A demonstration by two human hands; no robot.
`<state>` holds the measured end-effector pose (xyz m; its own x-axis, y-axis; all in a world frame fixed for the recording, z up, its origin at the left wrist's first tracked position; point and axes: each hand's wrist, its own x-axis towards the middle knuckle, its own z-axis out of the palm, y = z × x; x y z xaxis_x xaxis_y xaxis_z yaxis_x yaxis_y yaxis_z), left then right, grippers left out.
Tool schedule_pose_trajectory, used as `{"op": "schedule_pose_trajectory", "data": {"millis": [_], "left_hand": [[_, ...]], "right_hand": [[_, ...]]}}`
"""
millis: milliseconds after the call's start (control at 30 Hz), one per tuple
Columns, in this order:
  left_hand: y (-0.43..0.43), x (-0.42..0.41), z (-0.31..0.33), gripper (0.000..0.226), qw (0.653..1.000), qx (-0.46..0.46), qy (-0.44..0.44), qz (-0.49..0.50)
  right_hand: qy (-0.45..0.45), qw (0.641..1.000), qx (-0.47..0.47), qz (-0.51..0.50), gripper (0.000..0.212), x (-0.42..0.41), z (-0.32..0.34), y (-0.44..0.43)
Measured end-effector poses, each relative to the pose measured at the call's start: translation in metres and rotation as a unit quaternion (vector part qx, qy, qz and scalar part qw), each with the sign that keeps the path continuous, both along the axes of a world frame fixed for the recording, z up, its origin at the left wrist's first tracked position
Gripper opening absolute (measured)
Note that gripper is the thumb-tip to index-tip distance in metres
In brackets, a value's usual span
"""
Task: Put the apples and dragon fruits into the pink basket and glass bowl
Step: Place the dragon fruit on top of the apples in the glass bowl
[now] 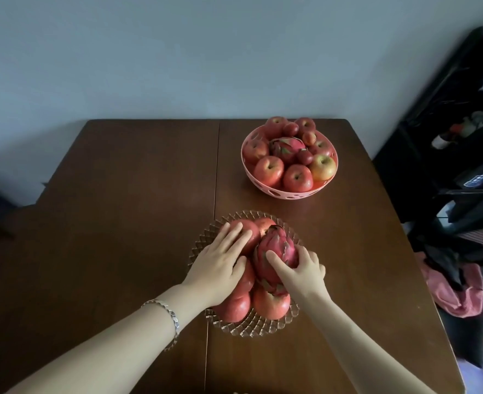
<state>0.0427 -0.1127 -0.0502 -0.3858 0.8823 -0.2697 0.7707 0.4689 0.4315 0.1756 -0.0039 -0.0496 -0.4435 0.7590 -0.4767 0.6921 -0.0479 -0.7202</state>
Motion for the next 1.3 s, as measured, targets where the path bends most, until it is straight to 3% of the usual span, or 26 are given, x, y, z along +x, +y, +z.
{"op": "schedule_pose_trajectory", "data": {"millis": [200, 267, 333, 400, 500, 600, 667, 833, 1000, 1067, 1167, 1300], "left_hand": [[-0.002, 0.001, -0.003, 0.053, 0.999, 0.027, -0.038, 0.007], [-0.004, 0.000, -0.003, 0.057, 0.993, 0.061, -0.094, 0.039], [-0.004, -0.002, -0.006, 0.065, 0.975, 0.085, -0.157, 0.132], [-0.002, -0.007, -0.007, 0.082, 0.931, 0.087, -0.208, 0.286], [-0.003, -0.018, -0.013, 0.098, 0.827, 0.014, -0.328, 0.457], [-0.007, -0.023, -0.019, 0.114, 0.808, -0.067, -0.375, 0.449], [-0.006, -0.025, -0.019, 0.124, 0.790, -0.068, -0.401, 0.459], [-0.008, -0.031, -0.019, 0.126, 0.773, -0.042, -0.418, 0.476], [-0.017, -0.049, -0.022, 0.150, 0.753, -0.021, -0.447, 0.482], [-0.023, -0.067, -0.022, 0.143, 0.756, 0.012, -0.438, 0.486], [-0.030, -0.108, -0.022, 0.115, 0.762, 0.081, -0.417, 0.489], [-0.023, -0.180, -0.016, 0.107, 0.766, 0.119, -0.398, 0.491]], "right_hand": [[-0.014, 0.996, -0.073, 0.055, 0.061, 0.000, -0.001, 0.018], [0.035, 0.993, -0.102, 0.053, 0.053, 0.004, 0.001, 0.024], [0.110, 0.987, -0.120, -0.014, 0.063, 0.010, 0.002, 0.033], [0.111, 0.984, -0.114, -0.075, 0.080, 0.018, -0.003, 0.045], [0.012, 0.981, -0.190, -0.043, 0.120, 0.025, -0.015, 0.056], [0.008, 0.958, -0.285, -0.021, 0.139, 0.016, -0.030, 0.058], [0.031, 0.953, -0.301, -0.027, 0.139, 0.013, -0.045, 0.061], [0.051, 0.956, -0.287, -0.038, 0.134, 0.006, -0.038, 0.054], [0.050, 0.963, -0.263, -0.026, 0.139, -0.019, -0.024, 0.048], [0.042, 0.964, -0.262, -0.022, 0.136, -0.038, -0.028, 0.046], [0.045, 0.963, -0.265, -0.020, 0.130, -0.076, -0.035, 0.044], [0.069, 0.959, -0.273, -0.020, 0.131, -0.142, -0.035, 0.047]]}}
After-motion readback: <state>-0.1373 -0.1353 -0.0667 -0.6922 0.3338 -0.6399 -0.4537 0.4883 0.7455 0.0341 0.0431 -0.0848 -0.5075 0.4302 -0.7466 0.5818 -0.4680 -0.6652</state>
